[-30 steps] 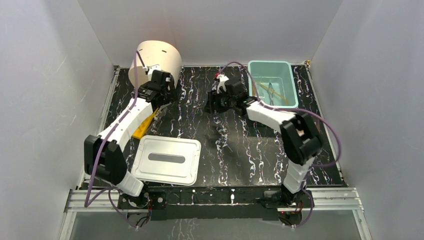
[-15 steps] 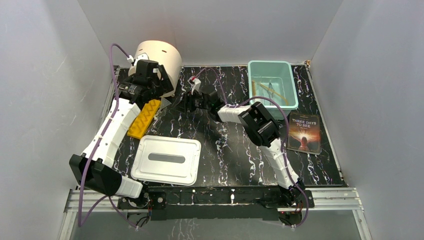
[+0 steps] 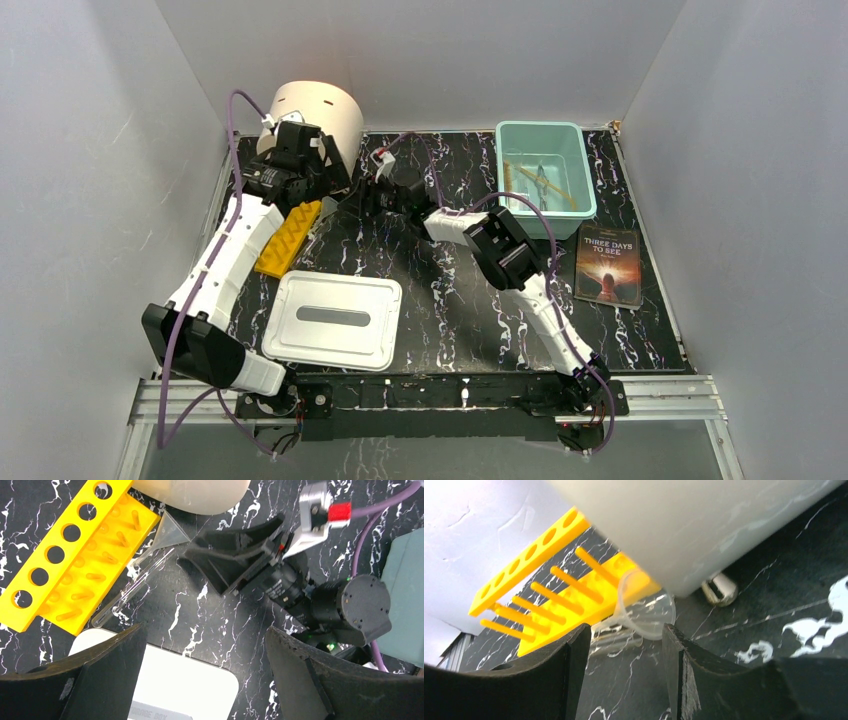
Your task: Organize the chemistry lab equipment
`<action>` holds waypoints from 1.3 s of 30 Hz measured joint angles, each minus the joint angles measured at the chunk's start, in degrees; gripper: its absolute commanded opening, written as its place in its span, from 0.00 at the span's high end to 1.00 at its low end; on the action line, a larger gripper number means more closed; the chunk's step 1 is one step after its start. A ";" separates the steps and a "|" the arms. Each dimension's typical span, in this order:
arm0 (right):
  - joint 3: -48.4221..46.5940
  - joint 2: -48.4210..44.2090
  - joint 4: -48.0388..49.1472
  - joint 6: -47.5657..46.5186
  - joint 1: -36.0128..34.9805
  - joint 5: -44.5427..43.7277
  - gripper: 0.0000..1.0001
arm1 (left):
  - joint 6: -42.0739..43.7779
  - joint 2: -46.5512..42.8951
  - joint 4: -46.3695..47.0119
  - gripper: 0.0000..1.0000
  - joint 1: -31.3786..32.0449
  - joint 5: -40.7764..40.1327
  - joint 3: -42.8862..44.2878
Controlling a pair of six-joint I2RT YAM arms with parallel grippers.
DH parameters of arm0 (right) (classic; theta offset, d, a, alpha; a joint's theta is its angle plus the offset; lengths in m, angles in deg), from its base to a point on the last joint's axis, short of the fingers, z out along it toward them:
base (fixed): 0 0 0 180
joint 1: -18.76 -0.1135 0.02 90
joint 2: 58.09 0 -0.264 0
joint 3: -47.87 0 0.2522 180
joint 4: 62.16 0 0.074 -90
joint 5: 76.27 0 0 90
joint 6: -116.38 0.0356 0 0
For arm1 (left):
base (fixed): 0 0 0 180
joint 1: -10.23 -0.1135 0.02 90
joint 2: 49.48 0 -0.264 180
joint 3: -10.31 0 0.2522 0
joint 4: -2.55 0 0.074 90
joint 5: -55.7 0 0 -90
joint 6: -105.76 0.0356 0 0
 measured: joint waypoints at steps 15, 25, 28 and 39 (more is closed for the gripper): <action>-15.67 10.23 -3.43 2.56 0.00 -0.04 0.47 | -0.63 2.56 -4.35 0.13 0.00 -1.70 2.75; -23.43 14.40 -6.45 4.74 -0.17 3.17 0.66 | -1.73 2.56 -4.63 0.13 0.00 -0.35 2.69; -23.50 14.40 -6.49 5.09 -0.39 3.30 0.78 | -1.73 2.56 -4.55 0.13 0.00 -0.15 2.32; -18.86 11.28 -5.31 3.67 -0.76 2.73 1.00 | -1.70 2.36 -4.57 0.13 -0.33 0.07 1.03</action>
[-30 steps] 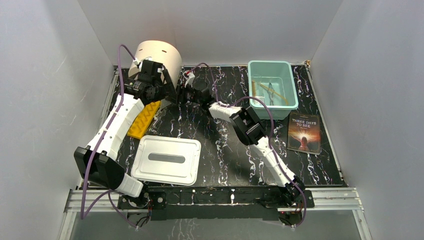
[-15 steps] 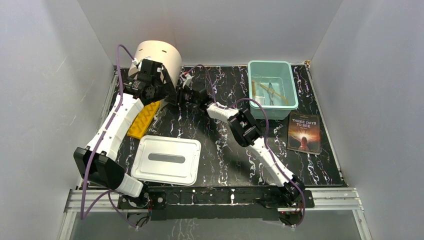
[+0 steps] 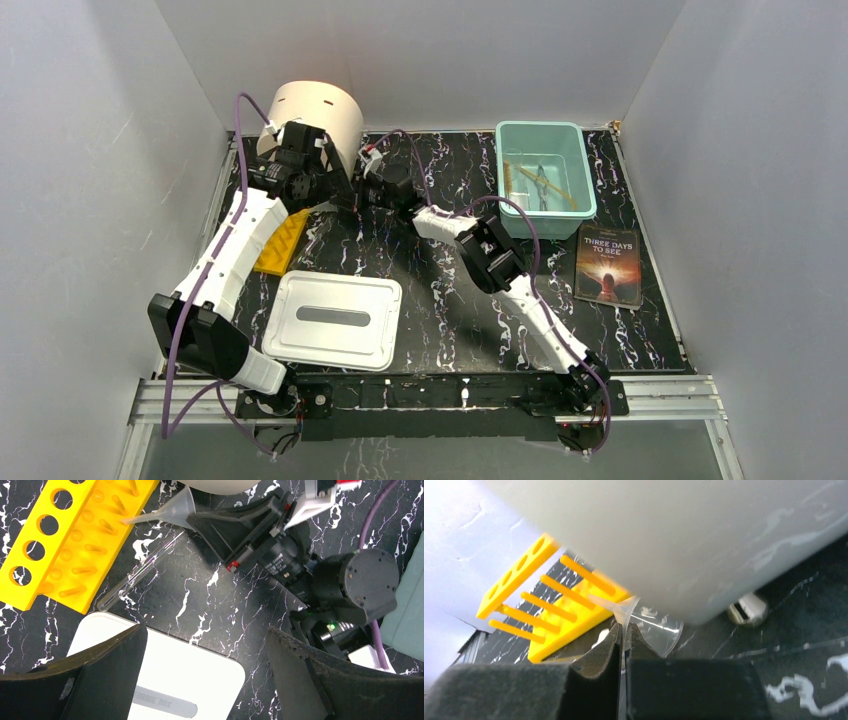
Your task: Organize the chemistry lab equipment
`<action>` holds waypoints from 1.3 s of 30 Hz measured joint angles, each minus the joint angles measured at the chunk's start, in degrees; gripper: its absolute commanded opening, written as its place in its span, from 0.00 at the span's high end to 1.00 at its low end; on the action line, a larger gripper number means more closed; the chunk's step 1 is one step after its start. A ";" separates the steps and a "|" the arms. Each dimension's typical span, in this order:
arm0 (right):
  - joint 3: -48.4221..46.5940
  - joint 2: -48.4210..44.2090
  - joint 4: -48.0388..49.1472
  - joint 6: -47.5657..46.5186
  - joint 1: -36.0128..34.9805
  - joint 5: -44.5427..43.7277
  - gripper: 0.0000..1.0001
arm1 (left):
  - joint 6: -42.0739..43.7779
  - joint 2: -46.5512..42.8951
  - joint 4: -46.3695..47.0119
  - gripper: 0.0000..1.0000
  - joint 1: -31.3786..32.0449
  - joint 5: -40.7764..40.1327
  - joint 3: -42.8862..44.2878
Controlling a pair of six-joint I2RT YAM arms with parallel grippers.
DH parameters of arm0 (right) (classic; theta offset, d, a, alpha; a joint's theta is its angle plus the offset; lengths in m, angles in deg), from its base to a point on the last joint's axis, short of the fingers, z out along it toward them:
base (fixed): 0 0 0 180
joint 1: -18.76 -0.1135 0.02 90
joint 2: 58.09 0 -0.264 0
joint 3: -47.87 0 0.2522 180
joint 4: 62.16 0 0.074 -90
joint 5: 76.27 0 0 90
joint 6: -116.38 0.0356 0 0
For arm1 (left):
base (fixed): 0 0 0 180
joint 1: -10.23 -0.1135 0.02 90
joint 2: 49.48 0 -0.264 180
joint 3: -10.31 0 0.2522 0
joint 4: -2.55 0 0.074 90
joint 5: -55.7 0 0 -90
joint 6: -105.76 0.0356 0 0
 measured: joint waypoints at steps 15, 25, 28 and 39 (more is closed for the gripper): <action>31.82 -23.19 1.27 -14.88 0.20 -4.90 1.00 | -0.72 -1.53 1.31 0.13 -0.37 1.64 -1.25; 41.70 -38.69 -2.80 -19.87 2.60 -6.23 1.00 | -1.09 -2.58 4.66 0.13 -0.63 4.20 -2.51; 45.68 -45.86 -6.32 -21.27 4.37 -6.32 1.00 | -1.01 -4.26 6.56 0.13 -0.63 4.11 -3.72; 47.06 -68.59 -25.94 -28.79 17.40 -16.04 1.00 | -1.09 -8.31 16.31 0.13 -0.68 4.33 -7.08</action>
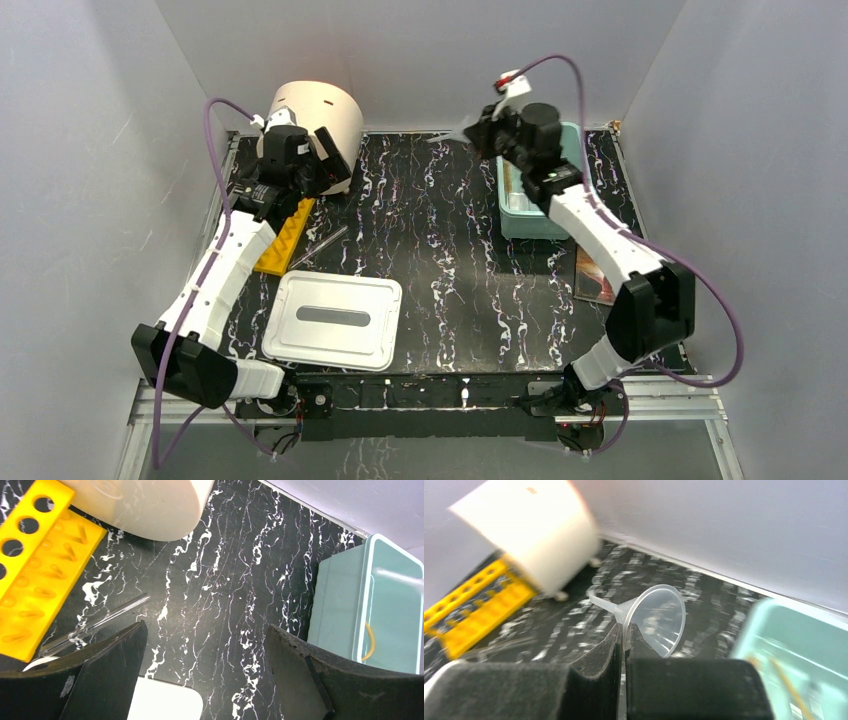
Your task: Organize the chemistry lab equipment
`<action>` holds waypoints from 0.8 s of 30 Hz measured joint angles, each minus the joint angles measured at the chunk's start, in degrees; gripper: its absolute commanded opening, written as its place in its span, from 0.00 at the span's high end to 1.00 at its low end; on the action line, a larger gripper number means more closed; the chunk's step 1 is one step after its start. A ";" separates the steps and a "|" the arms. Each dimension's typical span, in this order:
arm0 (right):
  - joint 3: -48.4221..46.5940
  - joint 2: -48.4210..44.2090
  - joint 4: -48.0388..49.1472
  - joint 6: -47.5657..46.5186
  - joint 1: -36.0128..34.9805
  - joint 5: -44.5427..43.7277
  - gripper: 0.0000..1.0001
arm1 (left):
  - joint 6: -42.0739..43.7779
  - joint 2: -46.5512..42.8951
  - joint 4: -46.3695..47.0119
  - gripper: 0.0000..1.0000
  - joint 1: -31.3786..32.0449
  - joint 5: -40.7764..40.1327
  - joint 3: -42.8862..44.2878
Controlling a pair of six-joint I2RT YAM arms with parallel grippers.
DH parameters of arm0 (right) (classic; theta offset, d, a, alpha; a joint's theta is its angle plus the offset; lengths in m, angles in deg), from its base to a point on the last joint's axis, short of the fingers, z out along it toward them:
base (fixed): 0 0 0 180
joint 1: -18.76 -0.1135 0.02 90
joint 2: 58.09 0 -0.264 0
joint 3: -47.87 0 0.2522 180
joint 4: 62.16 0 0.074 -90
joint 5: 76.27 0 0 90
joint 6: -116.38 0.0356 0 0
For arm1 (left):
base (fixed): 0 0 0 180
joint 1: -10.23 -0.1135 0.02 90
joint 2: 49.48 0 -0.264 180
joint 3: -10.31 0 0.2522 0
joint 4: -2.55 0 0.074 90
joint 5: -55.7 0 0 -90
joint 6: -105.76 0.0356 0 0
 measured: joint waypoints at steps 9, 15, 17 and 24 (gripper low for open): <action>-0.81 -6.60 -15.30 -2.40 12.72 -17.81 1.00 | -2.95 4.52 7.28 0.13 0.00 6.08 -1.55; 0.31 -6.88 -20.50 -3.63 14.38 -28.65 1.00 | -3.76 6.16 9.35 0.14 0.00 9.07 -2.25; 1.40 -6.56 -21.66 -3.74 14.62 -29.44 1.00 | -3.89 6.71 9.81 0.14 0.00 10.05 -2.25; 2.49 -0.33 -24.70 -3.63 15.08 -29.33 1.00 | -4.48 8.48 9.84 0.15 0.00 12.22 -2.25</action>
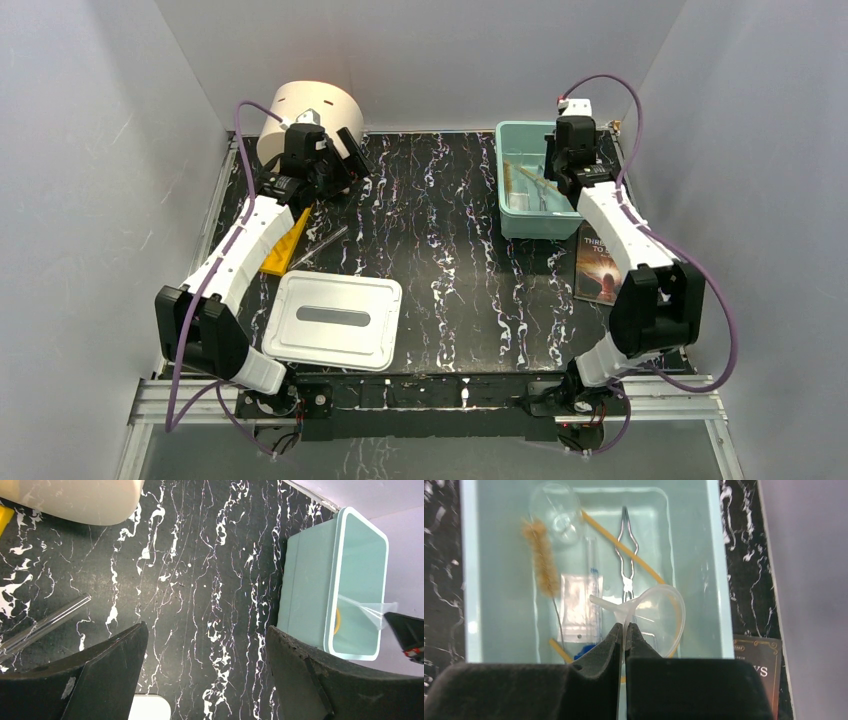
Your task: Organize the chemistry lab equipment
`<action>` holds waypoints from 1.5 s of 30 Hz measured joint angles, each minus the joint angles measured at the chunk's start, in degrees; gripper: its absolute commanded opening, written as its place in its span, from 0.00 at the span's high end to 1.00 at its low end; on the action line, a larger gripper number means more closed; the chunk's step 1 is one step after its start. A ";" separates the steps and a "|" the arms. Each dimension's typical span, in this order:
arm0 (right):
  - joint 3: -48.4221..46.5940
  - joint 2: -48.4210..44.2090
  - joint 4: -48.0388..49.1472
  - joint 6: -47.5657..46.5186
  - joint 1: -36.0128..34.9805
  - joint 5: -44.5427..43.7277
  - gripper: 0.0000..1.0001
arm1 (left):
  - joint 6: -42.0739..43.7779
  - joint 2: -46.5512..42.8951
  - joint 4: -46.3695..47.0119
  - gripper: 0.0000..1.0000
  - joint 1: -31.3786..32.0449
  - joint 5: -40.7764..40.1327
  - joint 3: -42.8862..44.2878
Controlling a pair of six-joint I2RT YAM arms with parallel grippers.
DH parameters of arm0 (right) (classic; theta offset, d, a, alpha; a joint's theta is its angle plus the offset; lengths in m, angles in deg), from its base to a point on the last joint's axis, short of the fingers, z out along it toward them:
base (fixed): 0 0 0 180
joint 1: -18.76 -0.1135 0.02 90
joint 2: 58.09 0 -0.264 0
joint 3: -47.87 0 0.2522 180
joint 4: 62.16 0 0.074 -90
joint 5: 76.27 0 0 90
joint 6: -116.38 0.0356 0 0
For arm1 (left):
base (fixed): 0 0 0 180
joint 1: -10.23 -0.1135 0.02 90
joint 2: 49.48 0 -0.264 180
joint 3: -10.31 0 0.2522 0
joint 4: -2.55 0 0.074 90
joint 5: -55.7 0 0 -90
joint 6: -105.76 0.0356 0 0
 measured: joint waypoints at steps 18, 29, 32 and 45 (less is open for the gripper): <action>2.47 8.41 -2.03 5.27 0.90 -0.33 0.96 | -0.17 0.15 -0.07 0.15 -0.02 0.85 -0.28; -3.04 8.96 -5.97 7.19 1.05 -2.03 0.46 | 1.09 0.26 -0.26 0.16 -0.02 1.14 -0.28; -8.44 9.60 -8.52 7.23 1.05 1.09 0.46 | 1.53 0.26 -0.42 0.16 -0.02 1.20 -0.28; -10.80 9.64 -12.22 8.11 1.05 26.75 0.23 | 1.51 0.98 -0.31 0.16 -0.02 3.48 -0.28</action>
